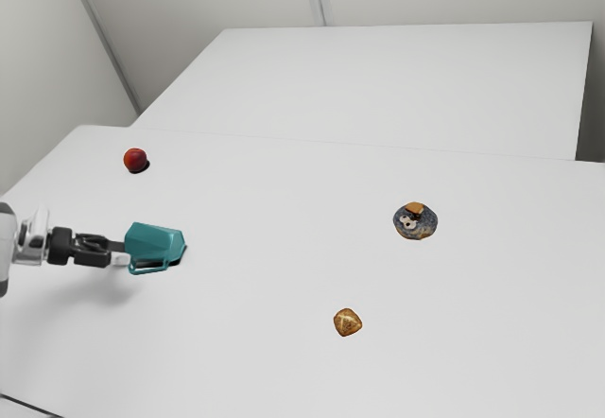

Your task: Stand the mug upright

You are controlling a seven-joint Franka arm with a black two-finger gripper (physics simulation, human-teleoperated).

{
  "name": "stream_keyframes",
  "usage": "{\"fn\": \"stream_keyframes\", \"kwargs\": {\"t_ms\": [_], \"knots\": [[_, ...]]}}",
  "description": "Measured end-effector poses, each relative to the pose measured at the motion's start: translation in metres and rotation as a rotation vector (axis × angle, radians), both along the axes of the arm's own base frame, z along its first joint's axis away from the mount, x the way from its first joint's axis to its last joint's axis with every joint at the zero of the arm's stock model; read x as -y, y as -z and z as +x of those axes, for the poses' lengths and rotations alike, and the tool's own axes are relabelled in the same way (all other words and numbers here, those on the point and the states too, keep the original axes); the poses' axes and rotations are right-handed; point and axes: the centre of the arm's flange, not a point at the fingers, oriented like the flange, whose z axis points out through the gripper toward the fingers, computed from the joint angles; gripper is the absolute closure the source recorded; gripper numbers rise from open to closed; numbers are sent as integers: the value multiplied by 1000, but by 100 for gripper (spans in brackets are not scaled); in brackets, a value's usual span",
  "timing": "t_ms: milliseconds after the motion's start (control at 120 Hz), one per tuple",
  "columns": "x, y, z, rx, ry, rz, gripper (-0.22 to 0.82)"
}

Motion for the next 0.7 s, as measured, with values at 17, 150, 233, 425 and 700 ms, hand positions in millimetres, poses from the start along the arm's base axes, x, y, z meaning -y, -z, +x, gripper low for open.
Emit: {"fn": "stream_keyframes", "kwargs": {"t_ms": [17, 150, 233, 425, 700], "knots": [[0, 1, 0, 5, 3, 2, 0], [4, 8, 3, 39, 34, 18, 1], [5, 10, 4, 59, 51, 27, 1], [12, 15, 8, 98, 85, 41, 5], [21, 20, 14, 143, 114, 47, 11]]}}
